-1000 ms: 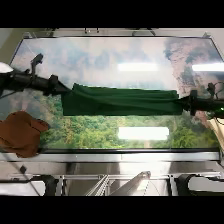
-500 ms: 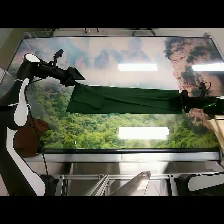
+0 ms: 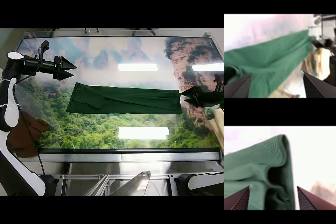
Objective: Fold the shirts.
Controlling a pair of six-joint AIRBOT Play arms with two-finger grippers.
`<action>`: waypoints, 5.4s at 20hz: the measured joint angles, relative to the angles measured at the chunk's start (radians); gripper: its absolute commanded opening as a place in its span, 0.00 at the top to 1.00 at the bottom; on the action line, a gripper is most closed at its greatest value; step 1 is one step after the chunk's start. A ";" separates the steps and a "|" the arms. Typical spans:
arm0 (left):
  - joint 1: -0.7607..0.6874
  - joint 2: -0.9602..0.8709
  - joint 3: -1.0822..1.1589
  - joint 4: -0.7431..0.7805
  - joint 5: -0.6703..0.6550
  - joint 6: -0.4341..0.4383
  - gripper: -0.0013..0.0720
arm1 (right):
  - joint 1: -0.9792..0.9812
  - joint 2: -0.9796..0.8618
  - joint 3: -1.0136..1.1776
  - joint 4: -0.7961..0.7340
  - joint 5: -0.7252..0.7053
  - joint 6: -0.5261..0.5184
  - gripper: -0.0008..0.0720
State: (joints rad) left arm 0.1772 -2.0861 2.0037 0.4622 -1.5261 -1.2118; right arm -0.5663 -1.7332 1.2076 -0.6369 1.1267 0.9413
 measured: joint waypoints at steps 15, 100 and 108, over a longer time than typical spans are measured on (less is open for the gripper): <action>-0.521 -0.057 -0.002 0.323 0.195 -0.079 0.98 | 0.132 -0.019 0.116 0.018 0.263 0.081 0.96; 0.033 0.901 -1.196 0.032 0.050 0.166 0.58 | -0.351 0.438 0.266 0.087 0.268 0.533 0.97; 0.033 0.901 -1.197 0.034 0.088 0.186 0.58 | -0.690 0.470 0.242 -0.537 0.460 0.621 0.96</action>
State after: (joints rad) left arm 0.2100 -1.1854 0.8066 0.4961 -1.4380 -1.0256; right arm -1.2568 -1.2633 1.4498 -1.1740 1.5871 1.5623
